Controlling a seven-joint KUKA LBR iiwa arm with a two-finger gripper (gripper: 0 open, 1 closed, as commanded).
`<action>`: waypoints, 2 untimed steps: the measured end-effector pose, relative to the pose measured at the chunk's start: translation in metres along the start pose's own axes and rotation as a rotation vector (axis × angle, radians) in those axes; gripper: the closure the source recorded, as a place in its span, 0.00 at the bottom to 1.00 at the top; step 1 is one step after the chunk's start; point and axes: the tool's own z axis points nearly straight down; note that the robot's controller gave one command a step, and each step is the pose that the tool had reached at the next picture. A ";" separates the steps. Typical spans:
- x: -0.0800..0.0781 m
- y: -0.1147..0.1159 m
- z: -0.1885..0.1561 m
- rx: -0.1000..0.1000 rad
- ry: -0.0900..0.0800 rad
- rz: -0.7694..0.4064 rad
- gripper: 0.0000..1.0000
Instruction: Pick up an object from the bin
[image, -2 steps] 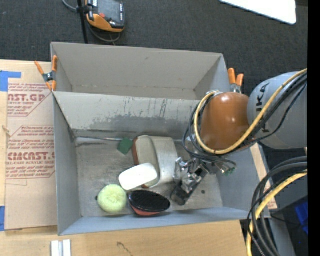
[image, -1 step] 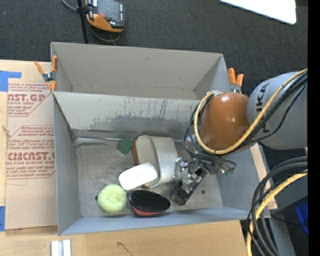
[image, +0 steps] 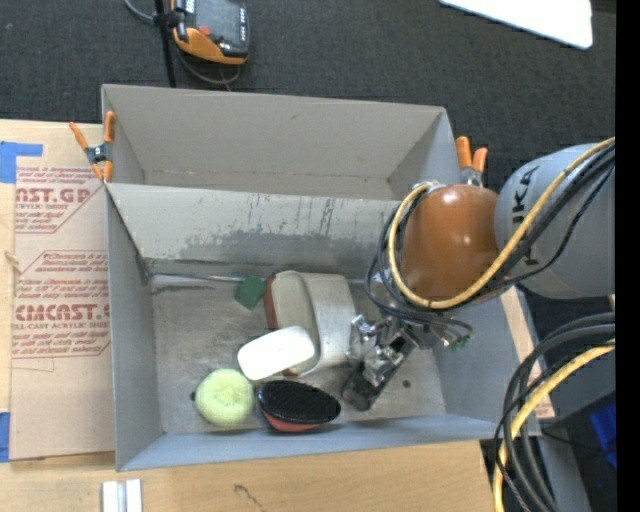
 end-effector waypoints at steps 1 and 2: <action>0.000 0.000 0.000 0.000 0.000 0.000 1.00; 0.000 0.000 0.000 0.000 0.000 0.000 1.00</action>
Offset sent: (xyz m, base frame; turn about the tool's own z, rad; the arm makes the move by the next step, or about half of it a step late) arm -0.0055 0.0096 0.0975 -0.0006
